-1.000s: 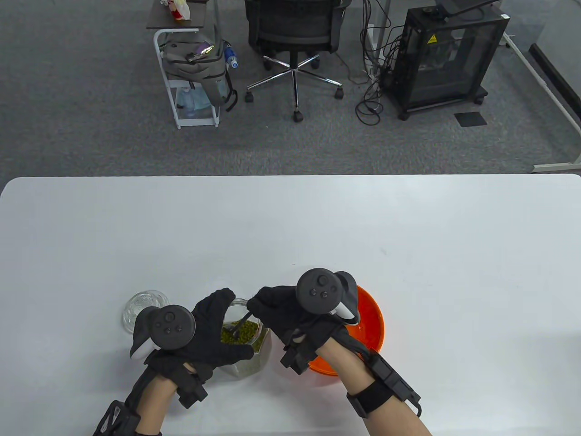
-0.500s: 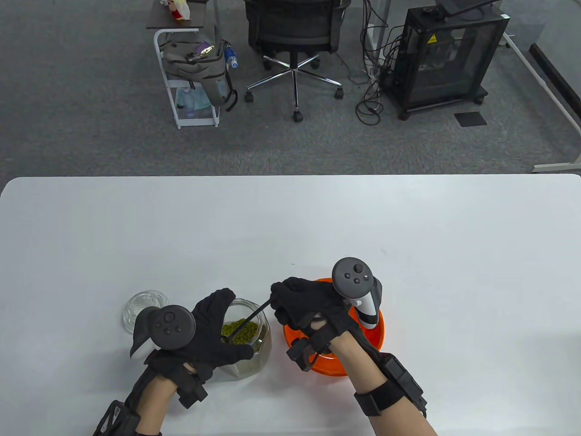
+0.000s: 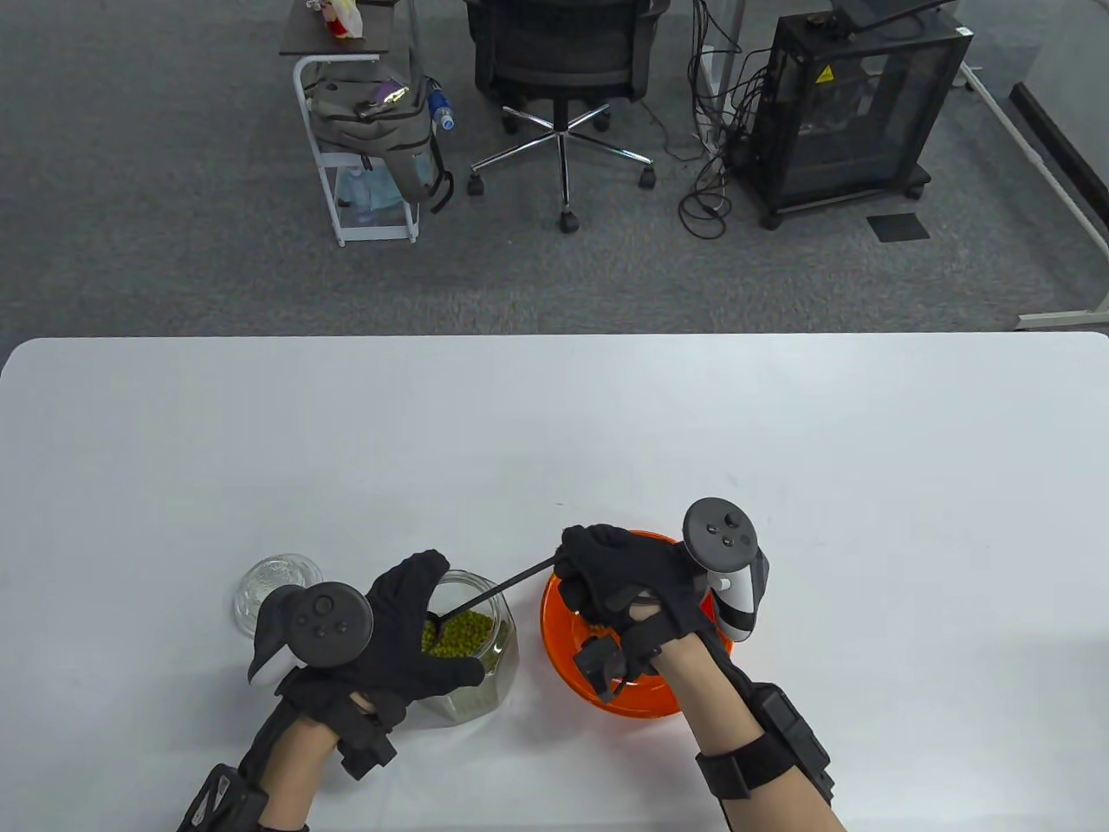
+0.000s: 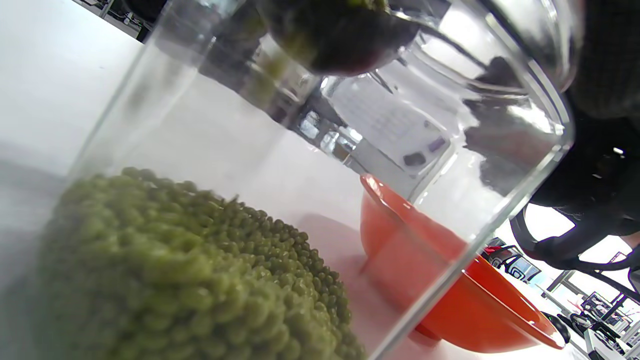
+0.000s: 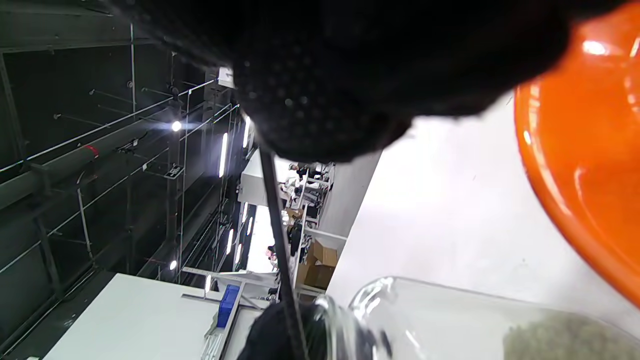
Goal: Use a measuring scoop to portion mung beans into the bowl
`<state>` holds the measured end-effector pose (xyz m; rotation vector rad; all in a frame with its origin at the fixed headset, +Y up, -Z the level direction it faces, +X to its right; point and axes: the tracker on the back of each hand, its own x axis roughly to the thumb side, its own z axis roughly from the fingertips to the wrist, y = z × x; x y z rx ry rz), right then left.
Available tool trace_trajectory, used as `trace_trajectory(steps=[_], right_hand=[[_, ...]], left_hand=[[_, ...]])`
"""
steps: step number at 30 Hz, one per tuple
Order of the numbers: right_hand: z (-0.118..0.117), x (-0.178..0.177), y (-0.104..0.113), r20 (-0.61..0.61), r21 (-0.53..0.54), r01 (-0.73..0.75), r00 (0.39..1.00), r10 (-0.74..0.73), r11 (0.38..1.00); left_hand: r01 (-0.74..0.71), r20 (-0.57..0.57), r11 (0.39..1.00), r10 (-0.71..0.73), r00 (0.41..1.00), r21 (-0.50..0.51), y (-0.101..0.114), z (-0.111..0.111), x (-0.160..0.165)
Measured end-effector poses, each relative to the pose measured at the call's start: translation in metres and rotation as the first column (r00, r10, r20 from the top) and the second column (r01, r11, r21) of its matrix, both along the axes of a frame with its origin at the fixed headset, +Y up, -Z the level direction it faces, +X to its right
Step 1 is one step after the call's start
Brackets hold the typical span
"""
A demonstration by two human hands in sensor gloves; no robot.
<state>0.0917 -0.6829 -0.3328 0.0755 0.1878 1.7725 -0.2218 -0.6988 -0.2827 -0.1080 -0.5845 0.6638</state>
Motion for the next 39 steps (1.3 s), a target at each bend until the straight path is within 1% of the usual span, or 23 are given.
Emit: trace_trajectory(steps=[7,24,33,39], right_hand=[[-0.001,0.010,0.000,0.021,-0.008,0.050,0.999,-0.050,0.999],[0.000,0.038,0.000,0.043,-0.038,0.091,0.995,-0.089,0.995],[0.003,0.060,0.004,0.054,-0.032,0.145,0.988,-0.143,0.989],[0.006,0.084,0.006,0.068,-0.027,0.182,0.981,-0.180,0.983]], left_hand=[[0.000,0.000,1.000,0.000,1.000,0.000,0.000,0.000,0.000],[0.000,0.001,1.000,0.000,1.000,-0.001,0.000,0.000,0.000],[0.000,0.001,1.000,0.000,1.000,-0.001,0.000,0.000,0.000],[-0.001,0.002,1.000,0.001,1.000,-0.001,0.000,0.000,0.000]])
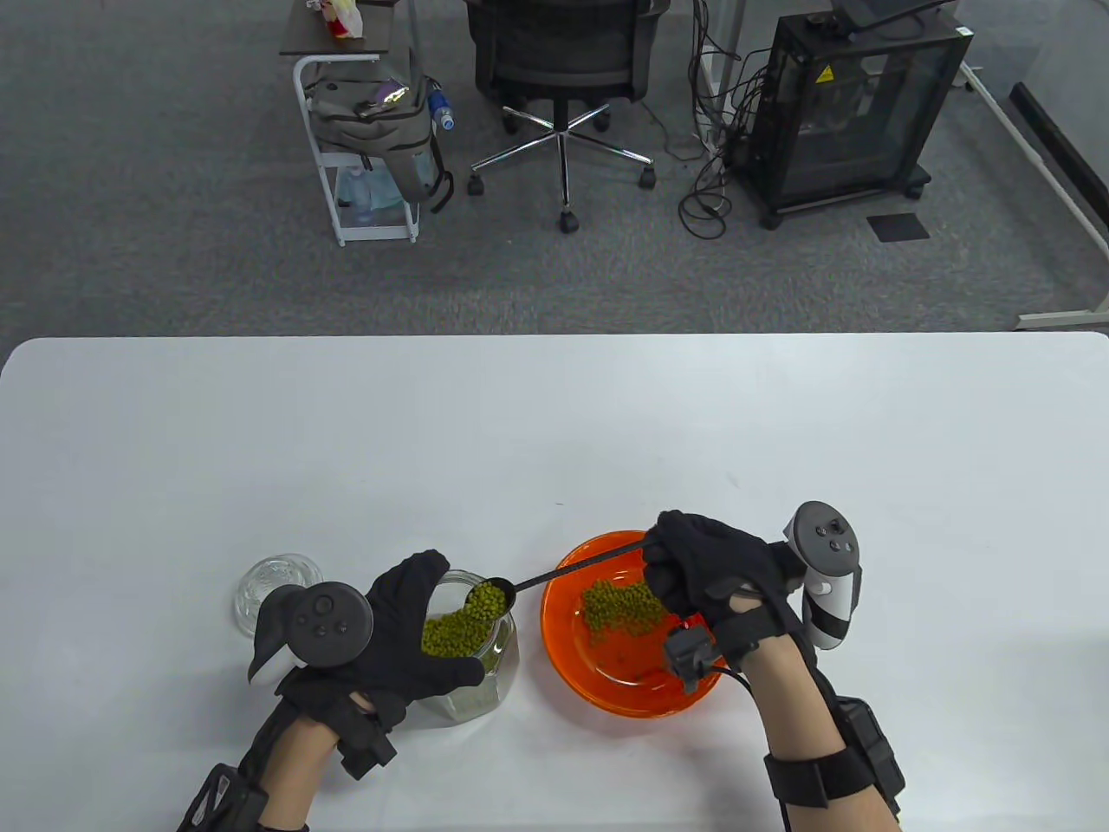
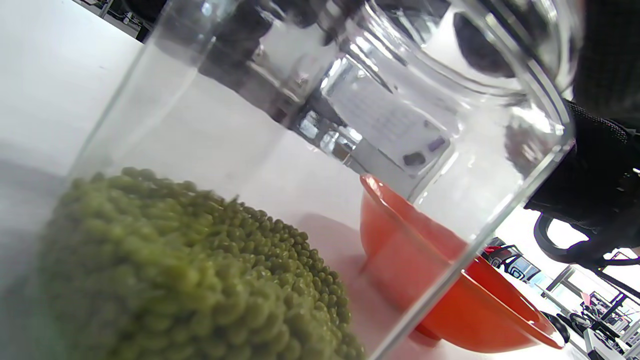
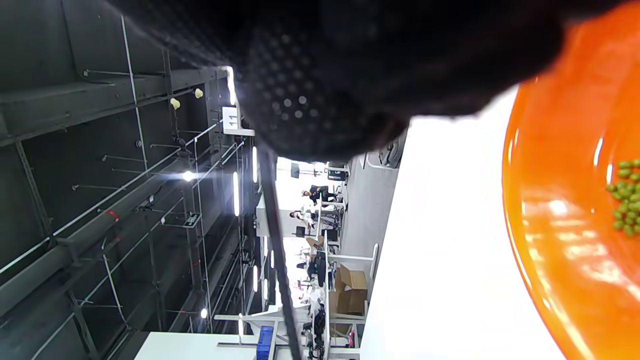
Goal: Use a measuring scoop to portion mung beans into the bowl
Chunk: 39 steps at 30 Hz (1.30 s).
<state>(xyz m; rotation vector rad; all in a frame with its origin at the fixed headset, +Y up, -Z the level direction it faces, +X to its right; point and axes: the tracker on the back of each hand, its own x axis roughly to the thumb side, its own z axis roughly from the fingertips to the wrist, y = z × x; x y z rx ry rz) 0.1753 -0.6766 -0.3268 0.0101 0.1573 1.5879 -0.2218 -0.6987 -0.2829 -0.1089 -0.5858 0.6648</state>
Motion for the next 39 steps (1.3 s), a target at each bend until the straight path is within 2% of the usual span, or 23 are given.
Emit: trace_trajectory(steps=[24,34,39], right_hand=[[0.009,0.105,-0.019,0.145,-0.003,0.047,0.988,-0.046,0.999],[0.016,0.136,-0.024,0.211,-0.005,-0.010,0.977,0.011,1.000],[0.018,0.138,-0.026,0.216,-0.017,-0.098,0.971,0.100,0.995]], left_hand=[[-0.002,-0.001,1.000,0.002,1.000,0.001,0.000,0.000,0.000],[0.000,-0.002,1.000,0.000,1.000,0.001,0.000,0.000,0.000],[0.001,-0.001,1.000,-0.001,1.000,0.001,0.000,0.000,0.000]])
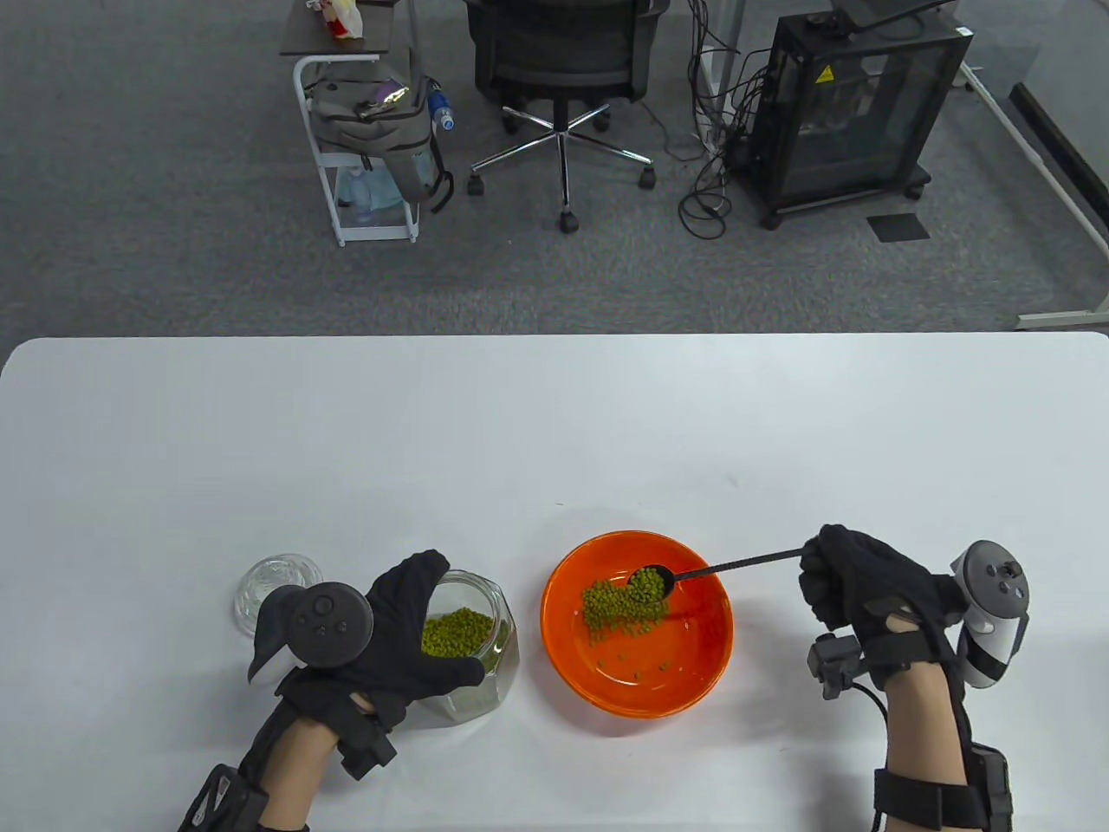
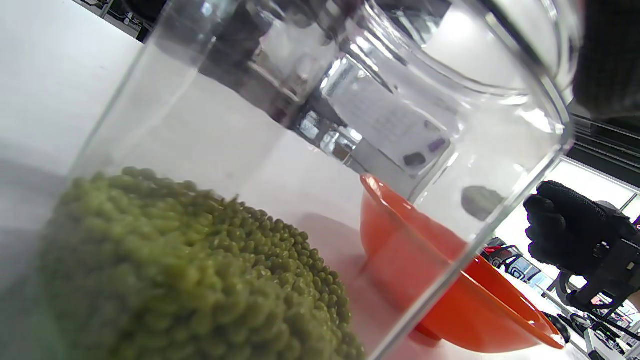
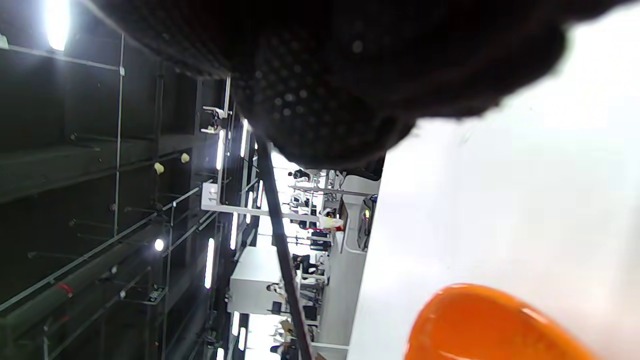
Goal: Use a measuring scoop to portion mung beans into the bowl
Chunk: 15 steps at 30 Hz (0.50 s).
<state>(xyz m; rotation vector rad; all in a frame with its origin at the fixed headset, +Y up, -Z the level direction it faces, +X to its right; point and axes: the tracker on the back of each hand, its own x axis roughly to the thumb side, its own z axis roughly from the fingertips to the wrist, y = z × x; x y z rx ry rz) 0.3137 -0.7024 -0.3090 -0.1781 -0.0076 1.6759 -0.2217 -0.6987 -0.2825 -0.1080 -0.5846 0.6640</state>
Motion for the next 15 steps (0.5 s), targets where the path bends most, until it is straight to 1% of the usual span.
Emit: trace_trajectory(steps=[5,10,15], right_hand=[[-0.002,-0.010,-0.002,-0.016,-0.010,-0.118,0.993,0.118,0.993],[-0.003,-0.029,-0.005,-0.053,0.007,-0.138,0.989,0.138,0.990],[-0.002,-0.051,0.000,-0.069,0.084,-0.219,0.972,0.225,0.972]], left_hand=[[0.000,0.000,1.000,0.000,1.000,0.001,0.000,0.000,0.000],[-0.001,0.001,1.000,0.001,1.000,0.000,0.000,0.000,0.000],[-0.002,0.000,1.000,0.002,1.000,0.000,0.000,0.000,0.000]])
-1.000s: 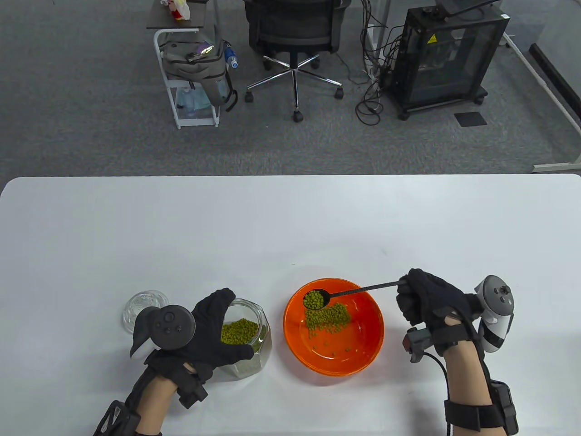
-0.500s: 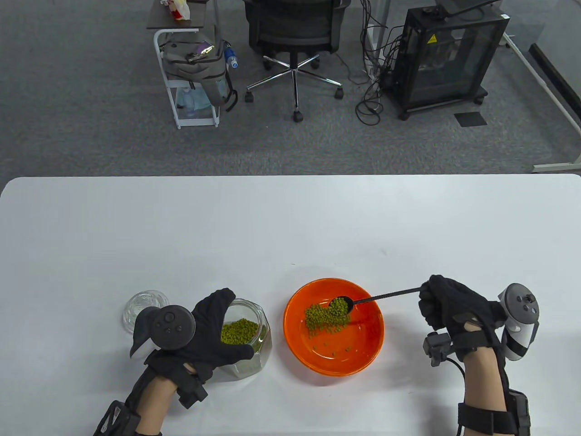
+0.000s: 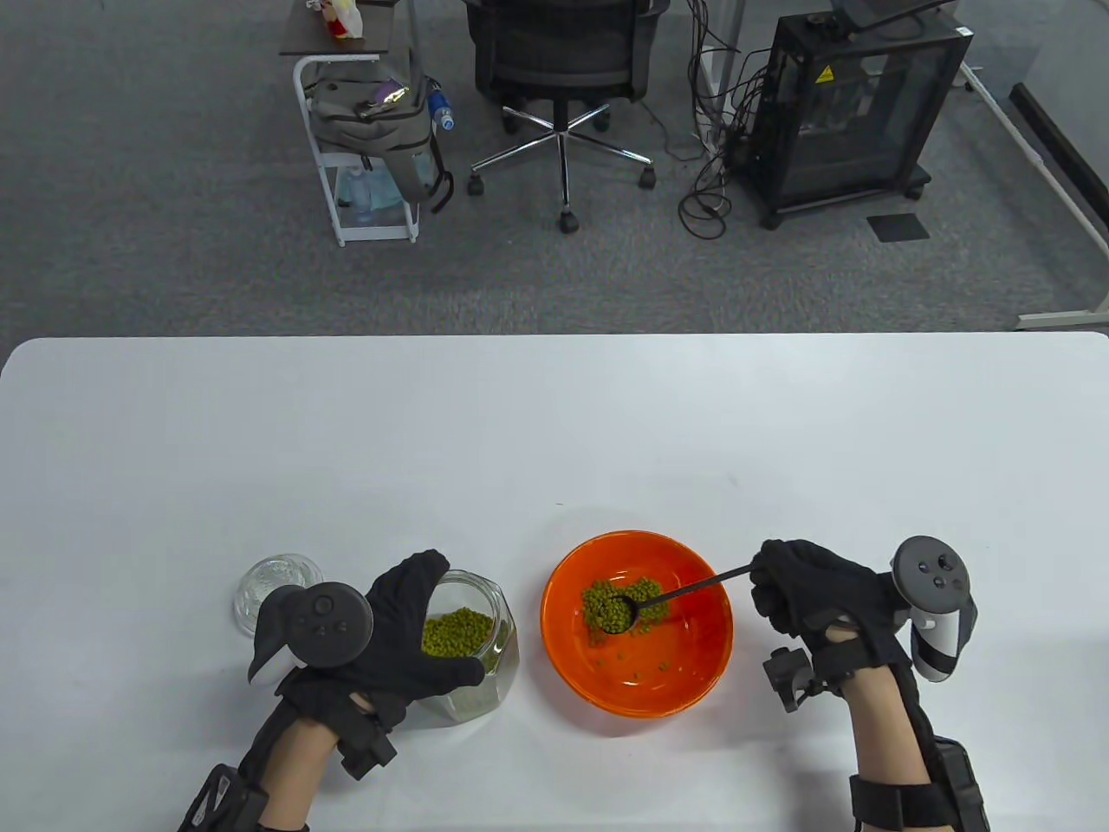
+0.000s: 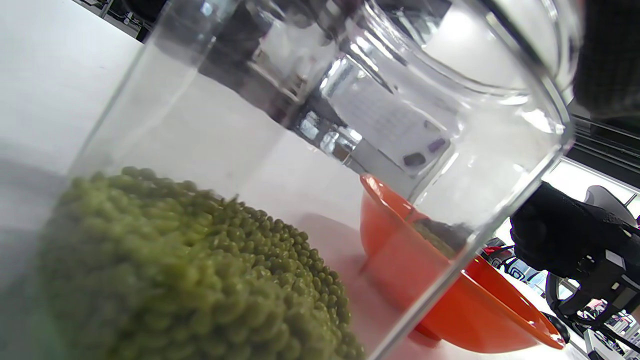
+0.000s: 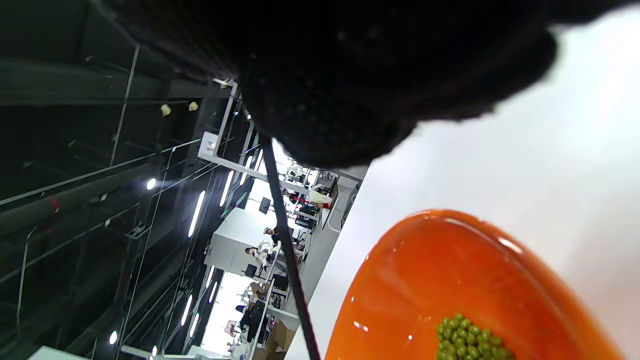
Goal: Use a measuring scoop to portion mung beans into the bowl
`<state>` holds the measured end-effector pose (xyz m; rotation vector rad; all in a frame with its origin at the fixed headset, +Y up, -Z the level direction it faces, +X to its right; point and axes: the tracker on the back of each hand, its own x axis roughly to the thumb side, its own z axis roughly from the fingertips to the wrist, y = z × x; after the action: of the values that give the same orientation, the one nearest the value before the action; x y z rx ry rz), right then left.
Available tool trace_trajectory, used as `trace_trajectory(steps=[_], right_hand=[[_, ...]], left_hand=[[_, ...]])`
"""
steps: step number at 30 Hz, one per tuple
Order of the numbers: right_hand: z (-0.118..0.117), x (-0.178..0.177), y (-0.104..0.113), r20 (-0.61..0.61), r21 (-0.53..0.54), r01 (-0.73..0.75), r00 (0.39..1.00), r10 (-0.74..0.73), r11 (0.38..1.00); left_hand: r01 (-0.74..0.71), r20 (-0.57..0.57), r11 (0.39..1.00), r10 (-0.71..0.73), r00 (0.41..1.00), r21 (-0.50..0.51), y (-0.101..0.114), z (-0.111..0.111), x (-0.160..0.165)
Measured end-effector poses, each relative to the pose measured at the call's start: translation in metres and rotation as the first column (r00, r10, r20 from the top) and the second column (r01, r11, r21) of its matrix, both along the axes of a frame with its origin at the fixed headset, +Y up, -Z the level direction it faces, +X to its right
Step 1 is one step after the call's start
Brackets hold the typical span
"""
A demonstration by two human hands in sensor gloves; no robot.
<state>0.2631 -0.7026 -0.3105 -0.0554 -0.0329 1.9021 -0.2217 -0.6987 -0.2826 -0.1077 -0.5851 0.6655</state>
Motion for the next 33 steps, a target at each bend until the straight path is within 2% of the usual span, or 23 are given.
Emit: trace_trajectory(steps=[4,6,12,16,17,21,23,29,31,33], right_hand=[[0.003,-0.019,0.008,-0.054,0.086,-0.094,0.994,0.099,0.992],[0.007,-0.030,0.015,-0.076,0.162,-0.146,0.984,0.160,0.976],[0.024,-0.057,0.037,-0.110,0.400,-0.314,0.917,0.385,0.861],[0.036,-0.072,0.048,-0.111,0.542,-0.367,0.860,0.498,0.756],[0.042,-0.077,0.053,-0.107,0.610,-0.381,0.828,0.550,0.694],[0.059,-0.090,0.063,-0.014,0.707,-0.480,0.725,0.689,0.520],[0.065,-0.095,0.067,0.004,0.741,-0.480,0.703,0.711,0.470],[0.074,-0.092,0.076,0.039,0.776,-0.467,0.706,0.707,0.424],[0.072,-0.084,0.077,0.044,0.775,-0.444,0.748,0.663,0.449],[0.067,-0.072,0.077,0.053,0.758,-0.407,0.818,0.573,0.510]], left_hand=[[0.001,0.000,1.000,-0.001,1.000,0.000,0.000,0.000,0.000],[0.002,0.000,1.000,-0.002,1.000,0.000,0.000,0.000,0.000],[0.004,0.000,1.000,-0.004,1.000,0.001,0.000,0.000,0.000],[0.005,-0.001,1.000,-0.005,1.000,0.001,0.000,0.000,0.000],[0.005,-0.001,1.000,-0.005,1.000,0.001,0.000,0.000,0.000],[0.006,-0.001,1.000,-0.006,1.000,0.002,0.000,0.000,0.000],[0.006,-0.002,1.000,-0.006,1.000,0.002,0.000,0.000,0.000],[0.007,-0.003,1.000,-0.007,1.000,0.002,0.000,0.000,0.000],[0.008,-0.002,1.000,-0.008,1.000,0.002,0.000,0.000,0.000],[0.011,-0.002,1.000,-0.011,1.000,0.002,0.000,0.000,0.000]])
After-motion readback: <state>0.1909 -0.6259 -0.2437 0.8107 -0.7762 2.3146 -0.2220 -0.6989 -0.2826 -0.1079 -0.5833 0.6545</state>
